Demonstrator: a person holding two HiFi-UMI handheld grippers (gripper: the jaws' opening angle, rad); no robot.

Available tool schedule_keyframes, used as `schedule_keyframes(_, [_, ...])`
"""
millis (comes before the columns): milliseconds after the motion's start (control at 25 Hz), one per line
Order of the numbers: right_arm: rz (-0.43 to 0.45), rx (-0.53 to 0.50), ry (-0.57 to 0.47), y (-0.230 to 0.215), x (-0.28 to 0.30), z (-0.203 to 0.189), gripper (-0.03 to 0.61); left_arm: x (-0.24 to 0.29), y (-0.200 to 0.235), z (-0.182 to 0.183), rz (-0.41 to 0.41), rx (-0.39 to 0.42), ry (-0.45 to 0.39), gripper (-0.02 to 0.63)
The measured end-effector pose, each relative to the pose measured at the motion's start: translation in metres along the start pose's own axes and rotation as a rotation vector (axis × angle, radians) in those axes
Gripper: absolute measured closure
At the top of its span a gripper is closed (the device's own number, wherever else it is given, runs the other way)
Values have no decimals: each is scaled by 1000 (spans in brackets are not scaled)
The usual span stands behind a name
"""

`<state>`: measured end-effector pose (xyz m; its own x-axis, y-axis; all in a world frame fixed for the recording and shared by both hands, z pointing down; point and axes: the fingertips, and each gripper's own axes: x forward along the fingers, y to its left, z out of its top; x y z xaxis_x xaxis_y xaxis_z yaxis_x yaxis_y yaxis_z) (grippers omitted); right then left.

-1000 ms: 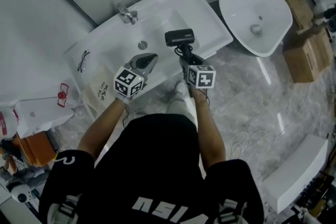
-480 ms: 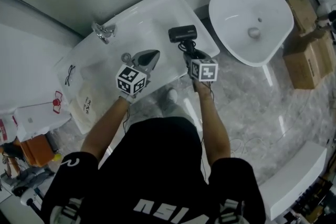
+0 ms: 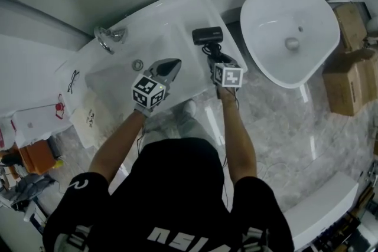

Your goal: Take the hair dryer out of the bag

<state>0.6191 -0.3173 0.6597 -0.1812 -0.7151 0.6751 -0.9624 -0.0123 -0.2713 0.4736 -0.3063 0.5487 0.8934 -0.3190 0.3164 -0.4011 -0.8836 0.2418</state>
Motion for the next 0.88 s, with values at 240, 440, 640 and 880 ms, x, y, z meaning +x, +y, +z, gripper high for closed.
schedule_keyframes(240, [-8,-23,63,-11,36,-5,362,12,19,-11,38,-32,19,615])
schedule_keyframes(440, [-3,-21,94,-16,60,-13,362,14,35,-18,60,-58,28,615])
schedule_keyframes(640, [-17,-22,120,-22,74,-23,360,16,45,-21,69,-65,37,615])
schedule_keyframes(880, [-66,-39,128,-23,80,-23,354,16,49,-20,74,-70,31,615])
